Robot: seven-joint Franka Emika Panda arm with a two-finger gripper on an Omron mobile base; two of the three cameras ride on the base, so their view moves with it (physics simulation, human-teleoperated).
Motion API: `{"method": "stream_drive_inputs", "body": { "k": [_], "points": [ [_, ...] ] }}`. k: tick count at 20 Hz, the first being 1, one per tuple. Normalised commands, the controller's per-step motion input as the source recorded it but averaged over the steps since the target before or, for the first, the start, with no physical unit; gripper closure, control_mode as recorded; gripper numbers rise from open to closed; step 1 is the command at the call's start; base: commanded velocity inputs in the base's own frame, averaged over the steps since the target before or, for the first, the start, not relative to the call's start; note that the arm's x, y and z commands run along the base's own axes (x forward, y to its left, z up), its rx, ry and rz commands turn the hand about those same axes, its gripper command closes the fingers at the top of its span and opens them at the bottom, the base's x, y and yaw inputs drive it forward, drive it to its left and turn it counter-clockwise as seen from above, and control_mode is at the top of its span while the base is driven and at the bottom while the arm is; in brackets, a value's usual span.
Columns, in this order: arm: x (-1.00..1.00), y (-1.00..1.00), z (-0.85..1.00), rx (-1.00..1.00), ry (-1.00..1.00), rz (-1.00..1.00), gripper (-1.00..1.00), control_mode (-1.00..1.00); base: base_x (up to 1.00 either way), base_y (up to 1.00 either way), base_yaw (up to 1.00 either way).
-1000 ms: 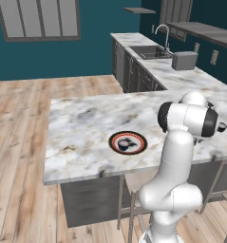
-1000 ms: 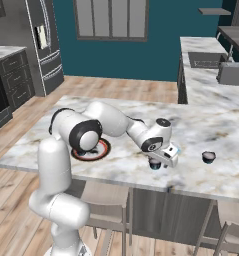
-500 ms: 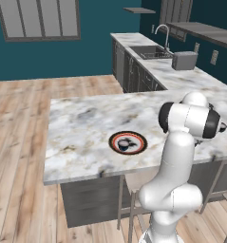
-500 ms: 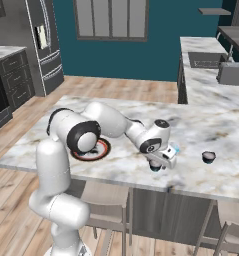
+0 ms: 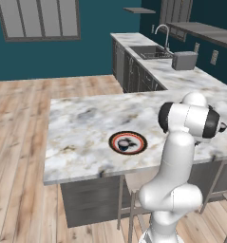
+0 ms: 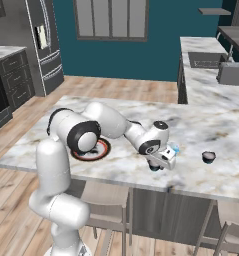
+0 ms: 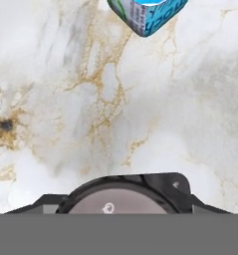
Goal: Place two yogurt containers on each plate.
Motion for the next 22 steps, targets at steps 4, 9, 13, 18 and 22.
{"method": "stream_drive_inputs", "body": {
  "k": [4, 9, 13, 18, 22],
  "points": [
    [-0.26, 0.3, 0.15, 0.04, 0.0, 0.01, 1.0, -1.0, 0.0, 0.0, 0.0],
    [-0.21, 0.95, 0.22, 0.0, 0.0, 0.19, 1.0, -1.0, 0.0, 0.0, 0.0],
    [-0.01, 1.0, 0.1, -0.04, 0.0, 0.21, 1.0, -1.0, 0.0, 0.0, 0.0],
    [0.07, 1.0, 0.0, -0.03, 0.0, 0.15, 1.0, -1.0, 0.0, 0.0, 0.0],
    [0.32, 0.95, 0.04, 0.0, 0.0, 0.14, 1.0, -1.0, 0.0, 0.0, 0.0]
  ]
}}
